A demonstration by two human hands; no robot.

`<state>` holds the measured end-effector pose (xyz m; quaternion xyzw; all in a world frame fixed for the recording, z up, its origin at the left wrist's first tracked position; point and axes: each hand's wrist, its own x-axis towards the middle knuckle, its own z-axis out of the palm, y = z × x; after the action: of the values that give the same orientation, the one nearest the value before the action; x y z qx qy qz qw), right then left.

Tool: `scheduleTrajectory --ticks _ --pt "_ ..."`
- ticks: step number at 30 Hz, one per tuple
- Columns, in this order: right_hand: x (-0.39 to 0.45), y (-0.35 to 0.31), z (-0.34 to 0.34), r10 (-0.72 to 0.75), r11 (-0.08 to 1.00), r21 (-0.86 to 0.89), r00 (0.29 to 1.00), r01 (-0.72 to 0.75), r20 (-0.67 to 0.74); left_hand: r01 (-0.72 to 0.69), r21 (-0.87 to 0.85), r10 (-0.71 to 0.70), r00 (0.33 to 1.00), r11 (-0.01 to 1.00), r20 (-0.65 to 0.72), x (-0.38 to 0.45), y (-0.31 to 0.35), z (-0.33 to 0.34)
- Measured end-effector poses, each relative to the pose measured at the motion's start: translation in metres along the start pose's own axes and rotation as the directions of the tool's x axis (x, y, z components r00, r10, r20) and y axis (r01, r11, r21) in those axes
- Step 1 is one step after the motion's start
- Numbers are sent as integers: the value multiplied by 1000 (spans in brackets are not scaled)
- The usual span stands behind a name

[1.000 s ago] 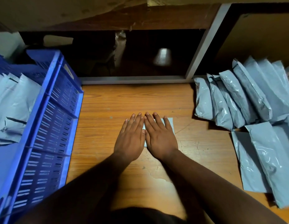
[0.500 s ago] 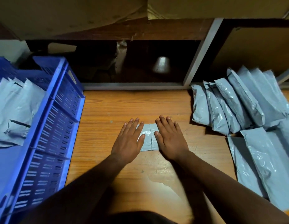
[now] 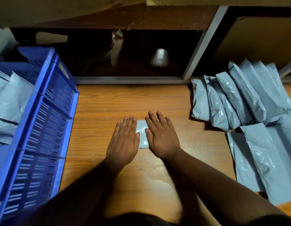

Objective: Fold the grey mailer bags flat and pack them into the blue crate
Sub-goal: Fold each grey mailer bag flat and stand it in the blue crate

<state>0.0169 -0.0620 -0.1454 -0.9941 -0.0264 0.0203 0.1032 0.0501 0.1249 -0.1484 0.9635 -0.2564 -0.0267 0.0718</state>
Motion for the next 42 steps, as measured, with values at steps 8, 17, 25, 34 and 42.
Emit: scheduleTrajectory --ticks 8,17,25,34,42 --pt "-25 40 -14 53 996 68 995 -59 83 92 -89 -86 994 992 67 -14 -21 -8" --pt "-36 47 -17 54 995 82 998 -55 15 107 -225 -73 986 968 153 -12 -23 -21" --pt "-66 47 -51 21 854 520 995 33 -96 119 -562 11 975 819 223 -3 -5 -83" --pt "-51 4 -138 -129 885 431 982 175 -135 -109 -508 102 994 854 -43 -18 -10 -171" --pt "-8 -93 -190 -162 808 504 937 306 -309 -230 -484 31 923 845 -384 -31 -73 -260"
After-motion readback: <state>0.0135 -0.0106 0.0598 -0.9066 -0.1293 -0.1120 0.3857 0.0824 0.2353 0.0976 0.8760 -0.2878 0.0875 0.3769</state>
